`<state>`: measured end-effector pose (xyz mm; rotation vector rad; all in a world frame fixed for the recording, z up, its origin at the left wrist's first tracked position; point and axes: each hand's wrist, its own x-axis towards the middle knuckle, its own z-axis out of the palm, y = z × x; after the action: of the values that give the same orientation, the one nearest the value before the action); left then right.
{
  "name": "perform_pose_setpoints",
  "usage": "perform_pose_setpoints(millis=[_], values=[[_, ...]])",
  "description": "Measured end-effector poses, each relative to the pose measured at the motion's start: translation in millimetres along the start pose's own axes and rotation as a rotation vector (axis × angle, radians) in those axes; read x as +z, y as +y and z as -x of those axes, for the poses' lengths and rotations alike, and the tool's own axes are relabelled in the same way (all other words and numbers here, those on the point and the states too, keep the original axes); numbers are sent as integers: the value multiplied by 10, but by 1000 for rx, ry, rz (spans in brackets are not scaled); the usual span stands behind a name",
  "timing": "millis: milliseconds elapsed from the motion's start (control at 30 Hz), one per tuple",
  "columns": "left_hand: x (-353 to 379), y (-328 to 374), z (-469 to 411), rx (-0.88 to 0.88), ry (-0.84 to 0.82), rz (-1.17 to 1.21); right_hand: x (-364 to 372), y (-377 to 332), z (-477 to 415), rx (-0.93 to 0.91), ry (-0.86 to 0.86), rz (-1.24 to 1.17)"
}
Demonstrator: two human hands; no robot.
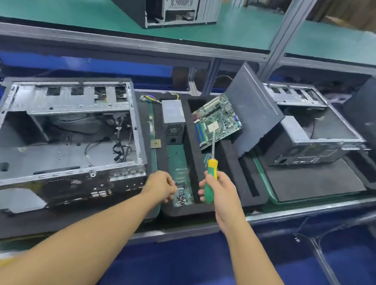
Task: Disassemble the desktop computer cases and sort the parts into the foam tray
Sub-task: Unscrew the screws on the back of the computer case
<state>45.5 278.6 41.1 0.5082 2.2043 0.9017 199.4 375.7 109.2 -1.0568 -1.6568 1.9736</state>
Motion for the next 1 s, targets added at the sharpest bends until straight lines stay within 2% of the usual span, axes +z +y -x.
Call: perform_pose_setpoints(millis=[67, 167, 300, 433, 567, 667, 767, 833, 900, 1000], values=[[74, 85, -168, 70, 58, -264, -231, 20, -137, 21, 27, 24], [206, 157, -331, 88, 43, -442, -451, 38, -311, 42, 28, 80], [323, 198, -438, 65, 68, -465, -522, 8, -469, 43, -26, 122], [145, 314, -365, 94, 100, -368, -343, -77, -523, 16, -54, 72], [-288, 499, -24, 355, 165, -393, 57, -182, -430, -42, -187, -125], [-649, 512, 325, 579, 188, -301, 483, -222, -262, -70, -298, -234], [-1127, 386, 626, 702, 255, -267, 950, -178, -29, -35, -366, -356], [-1540, 163, 750, 668, 264, -391, 1243, -112, 158, 11, -392, -402], [-2007, -176, 830, 539, 242, -549, 1496, -23, 335, 56, -406, -433], [-2634, -766, 917, 293, 51, -632, 1808, 172, 569, 100, -402, -448]])
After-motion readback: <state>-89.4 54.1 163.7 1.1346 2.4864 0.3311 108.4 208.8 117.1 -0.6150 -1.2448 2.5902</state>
